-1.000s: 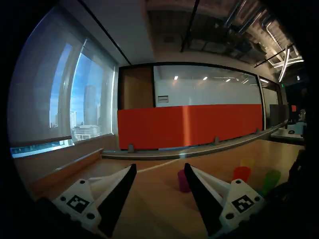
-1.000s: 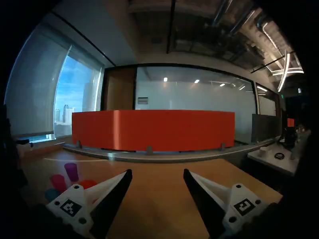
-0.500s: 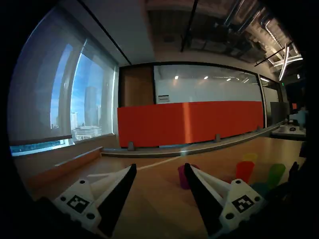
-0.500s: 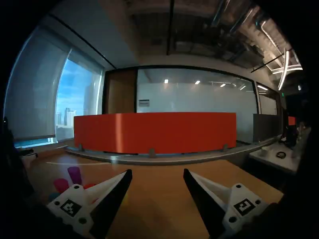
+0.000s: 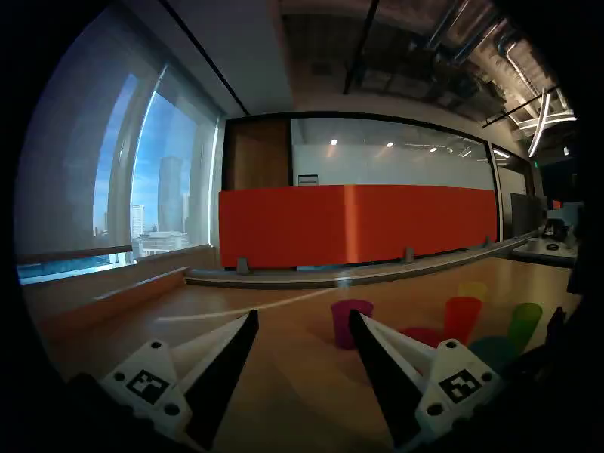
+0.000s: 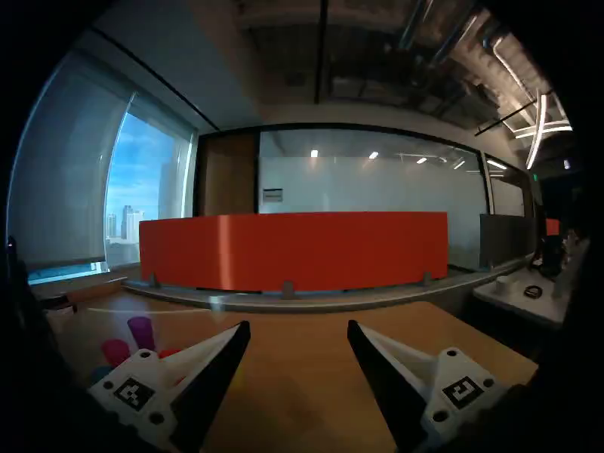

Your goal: Pour water

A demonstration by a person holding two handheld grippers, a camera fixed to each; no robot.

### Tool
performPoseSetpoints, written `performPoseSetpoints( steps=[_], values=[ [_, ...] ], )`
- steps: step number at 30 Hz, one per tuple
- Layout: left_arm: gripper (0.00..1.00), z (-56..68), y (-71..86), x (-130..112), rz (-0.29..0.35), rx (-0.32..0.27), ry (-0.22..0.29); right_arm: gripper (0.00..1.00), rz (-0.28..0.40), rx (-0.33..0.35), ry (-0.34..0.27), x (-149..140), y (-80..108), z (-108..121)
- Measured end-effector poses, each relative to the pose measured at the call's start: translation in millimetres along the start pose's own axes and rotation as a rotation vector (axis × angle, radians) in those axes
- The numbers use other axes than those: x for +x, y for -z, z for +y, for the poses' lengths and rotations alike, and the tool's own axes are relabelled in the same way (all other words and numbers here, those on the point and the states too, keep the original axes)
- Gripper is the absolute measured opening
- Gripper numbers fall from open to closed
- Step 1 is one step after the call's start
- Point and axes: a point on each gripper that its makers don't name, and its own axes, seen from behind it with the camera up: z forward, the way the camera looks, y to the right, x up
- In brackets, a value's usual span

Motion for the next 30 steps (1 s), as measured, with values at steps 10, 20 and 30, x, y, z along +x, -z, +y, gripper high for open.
performPoseSetpoints(
  steps=[10, 20, 30],
  values=[
    [0.89, 4.1, -1.2, -12.8, -0.012, -0.010, 0.017, 0.99, -0.017, -0.009, 0.007, -4.5, 1.2, 5.2],
    [0.88, 4.1, -4.1, -18.3, -0.020, -0.015, 0.029, 1.00, -0.021, -0.017, 0.018, -3.4, 0.3, 5.3],
    [0.89, 2.6, -4.9, -19.9, -0.025, -0.015, 0.031, 1.00, -0.025, -0.023, 0.019, -5.6, 1.6, 7.6]
  ],
)
